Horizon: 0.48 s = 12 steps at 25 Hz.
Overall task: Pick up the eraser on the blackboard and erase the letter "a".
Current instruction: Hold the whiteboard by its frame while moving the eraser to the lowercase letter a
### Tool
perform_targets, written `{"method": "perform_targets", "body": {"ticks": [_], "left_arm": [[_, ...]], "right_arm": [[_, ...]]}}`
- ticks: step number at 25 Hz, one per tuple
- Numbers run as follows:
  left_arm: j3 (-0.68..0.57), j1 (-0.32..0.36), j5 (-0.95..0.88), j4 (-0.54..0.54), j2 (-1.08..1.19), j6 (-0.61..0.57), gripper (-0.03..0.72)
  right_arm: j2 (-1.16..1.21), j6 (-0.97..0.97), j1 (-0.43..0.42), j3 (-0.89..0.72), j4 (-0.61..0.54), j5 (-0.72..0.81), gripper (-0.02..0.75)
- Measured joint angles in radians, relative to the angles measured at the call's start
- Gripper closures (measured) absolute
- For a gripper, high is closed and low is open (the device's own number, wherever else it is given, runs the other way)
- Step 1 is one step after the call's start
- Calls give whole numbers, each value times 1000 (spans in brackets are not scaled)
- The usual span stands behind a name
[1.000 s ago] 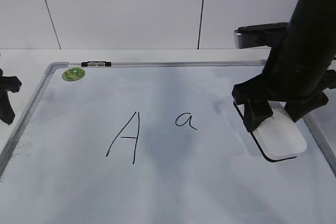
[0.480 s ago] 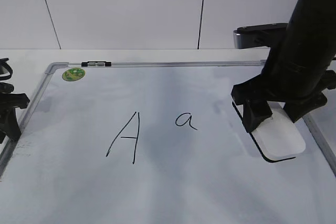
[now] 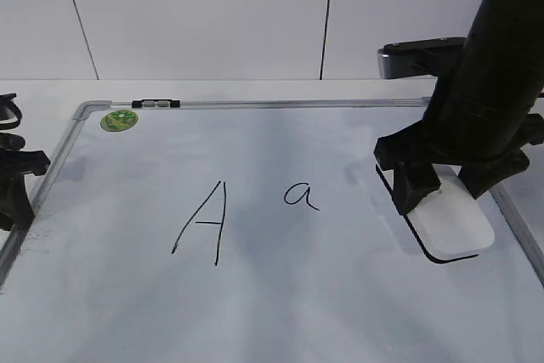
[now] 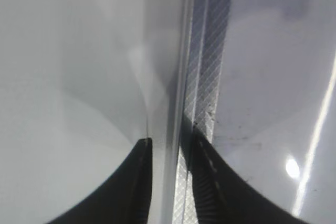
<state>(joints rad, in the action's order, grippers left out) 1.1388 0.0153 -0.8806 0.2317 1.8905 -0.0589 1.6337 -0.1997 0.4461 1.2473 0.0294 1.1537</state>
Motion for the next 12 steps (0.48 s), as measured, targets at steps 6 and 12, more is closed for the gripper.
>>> {"method": "perform_targets", "body": {"ticks": [6,12], "left_arm": [[0,0,2,9,0,-17,652],[0,0,2,9,0,-21,657]], "right_arm": [[0,2,0,0,0,0,186],[0,2,0,0,0,-1,186]]}}
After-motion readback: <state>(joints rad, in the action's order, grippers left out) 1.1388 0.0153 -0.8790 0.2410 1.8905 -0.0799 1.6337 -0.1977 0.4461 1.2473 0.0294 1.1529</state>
